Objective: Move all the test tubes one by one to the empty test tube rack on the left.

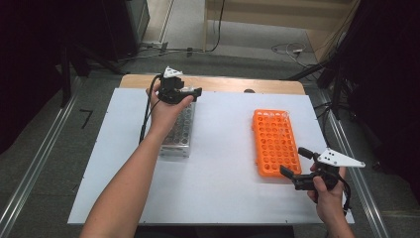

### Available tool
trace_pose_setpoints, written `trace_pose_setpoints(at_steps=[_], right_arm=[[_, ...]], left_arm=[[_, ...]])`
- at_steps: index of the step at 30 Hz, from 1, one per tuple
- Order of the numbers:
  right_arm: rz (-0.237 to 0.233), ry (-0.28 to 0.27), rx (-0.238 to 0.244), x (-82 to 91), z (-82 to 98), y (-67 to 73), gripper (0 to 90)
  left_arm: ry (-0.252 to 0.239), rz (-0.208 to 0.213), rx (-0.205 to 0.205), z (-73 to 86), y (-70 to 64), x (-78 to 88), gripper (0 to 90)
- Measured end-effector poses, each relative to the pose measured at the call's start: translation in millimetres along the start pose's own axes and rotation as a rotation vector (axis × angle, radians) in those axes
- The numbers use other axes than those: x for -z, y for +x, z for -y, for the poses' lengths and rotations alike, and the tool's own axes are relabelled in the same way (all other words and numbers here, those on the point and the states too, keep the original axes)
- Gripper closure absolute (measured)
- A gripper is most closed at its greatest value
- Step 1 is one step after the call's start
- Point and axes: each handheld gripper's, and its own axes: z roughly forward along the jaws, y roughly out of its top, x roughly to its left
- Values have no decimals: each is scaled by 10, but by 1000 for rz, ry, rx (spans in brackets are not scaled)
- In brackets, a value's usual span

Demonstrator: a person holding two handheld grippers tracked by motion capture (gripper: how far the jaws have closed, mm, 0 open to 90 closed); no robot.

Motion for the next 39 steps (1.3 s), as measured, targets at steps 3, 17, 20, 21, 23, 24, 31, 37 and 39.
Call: trace_pose_setpoints(at_steps=[3,17,20,21,23,24,31,37,39], right_arm=[[-2,5,0,-15,0,1,0],[10,22,8,-73,-7,22,0],[12,26,5,-89,-3,22,0],[12,28,8,-93,-4,22,0],[14,29,7,-101,-3,24,0],[15,30,7,-104,-2,22,0],[31,31,-10,-122,-7,1,0],[55,31,-16,-158,-39,-5,0],[63,33,-12,-175,-55,-23,0]], left_arm=[[1,19,-2,26,-31,97,97],[-56,73,-28,261,-128,680,0],[-60,70,-41,360,-166,771,0],[-60,70,-44,394,-182,799,0],[-66,78,-44,463,-214,860,0],[-67,78,-47,497,-233,890,0],[-84,88,-43,725,-317,1100,0],[-103,90,-34,867,-364,1271,0],[-110,88,-48,910,-403,1331,0]])
